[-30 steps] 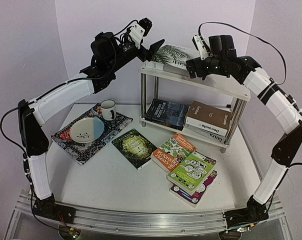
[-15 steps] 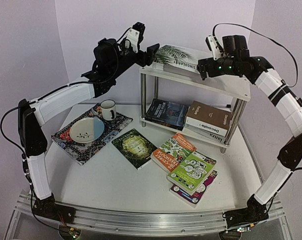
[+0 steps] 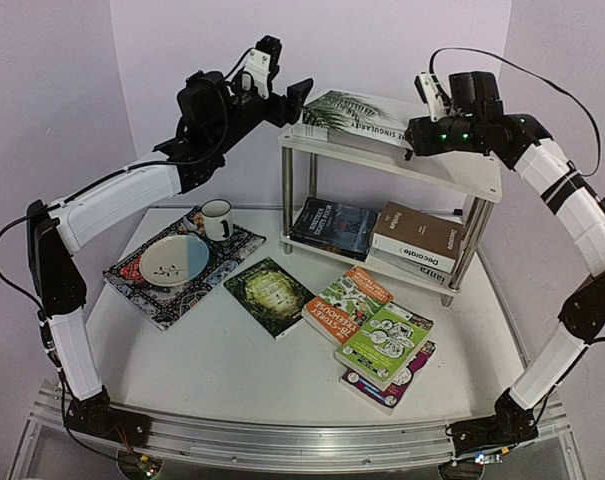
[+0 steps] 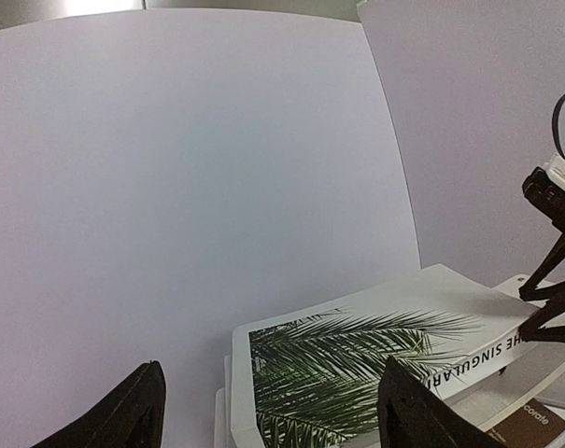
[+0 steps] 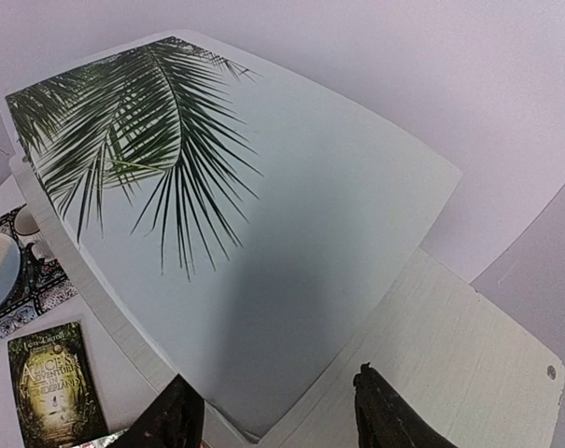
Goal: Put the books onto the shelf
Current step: Adjust the book at the book pile on the shelf.
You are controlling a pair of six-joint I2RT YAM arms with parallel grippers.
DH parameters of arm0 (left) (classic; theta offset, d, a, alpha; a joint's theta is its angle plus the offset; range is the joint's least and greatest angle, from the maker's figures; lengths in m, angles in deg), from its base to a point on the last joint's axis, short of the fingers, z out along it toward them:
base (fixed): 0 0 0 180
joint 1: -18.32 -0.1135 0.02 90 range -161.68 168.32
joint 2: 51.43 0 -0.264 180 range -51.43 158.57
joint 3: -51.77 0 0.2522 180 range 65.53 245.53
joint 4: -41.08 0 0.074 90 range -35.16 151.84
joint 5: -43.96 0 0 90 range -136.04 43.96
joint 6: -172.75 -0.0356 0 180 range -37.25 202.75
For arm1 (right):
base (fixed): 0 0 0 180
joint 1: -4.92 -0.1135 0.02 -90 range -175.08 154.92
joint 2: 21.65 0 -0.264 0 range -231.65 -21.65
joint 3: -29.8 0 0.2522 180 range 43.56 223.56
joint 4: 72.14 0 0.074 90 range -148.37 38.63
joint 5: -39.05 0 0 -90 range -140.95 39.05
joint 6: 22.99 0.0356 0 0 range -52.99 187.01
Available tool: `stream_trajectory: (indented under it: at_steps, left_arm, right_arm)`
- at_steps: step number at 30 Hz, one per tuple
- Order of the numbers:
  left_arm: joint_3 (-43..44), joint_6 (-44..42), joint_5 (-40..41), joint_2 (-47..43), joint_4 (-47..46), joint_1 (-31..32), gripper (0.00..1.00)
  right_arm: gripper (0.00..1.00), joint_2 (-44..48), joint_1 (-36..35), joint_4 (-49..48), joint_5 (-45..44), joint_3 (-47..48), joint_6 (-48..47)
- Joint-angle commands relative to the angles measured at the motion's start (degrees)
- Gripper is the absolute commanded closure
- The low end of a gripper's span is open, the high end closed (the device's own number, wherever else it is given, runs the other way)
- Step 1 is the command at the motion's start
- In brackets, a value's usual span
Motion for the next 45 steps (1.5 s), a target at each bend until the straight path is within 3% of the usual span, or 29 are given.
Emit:
stream_trajectory:
  at_steps: [1,15,30,32,37,45]
  left_arm:
    - [-0.8,0.8,0.7,-3.2,-1.9,-0.2,0.21]
    - [-3.0,-1.6,2.6,-4.8,-1.9,-0.2,0.21]
    - [-5.5,-3.0,4.7,-6.3,-1.9,-0.2,0.21]
    - [-5.9,-2.8,4.9,-6.6,-1.8,-0.2,0.21]
    - [-8.8,0.1,6.8,-8.6,-1.9,-0.2,0.2]
    - [-25.5,15.5,5.0,-19.0,-1.8,-0.2,0.16]
  right_arm:
    - [0.49,-0.1,0.4,-0.4,0.2,2.7,0.5]
    - [0.58,-5.1,0.4,-0.5,1.8,7.2,1.8]
    - [0.57,-6.8,0.3,-0.8,0.7,8.1,3.1]
    - [0.52,-6.6,0.3,-0.4,-1.2,8.4,3.2]
    - [0.25,-3.4,0.4,-0.2,0.3,6.6,3.1]
    - [0.09,5.7,0.3,2.0,7.7,-0.6,5.8]
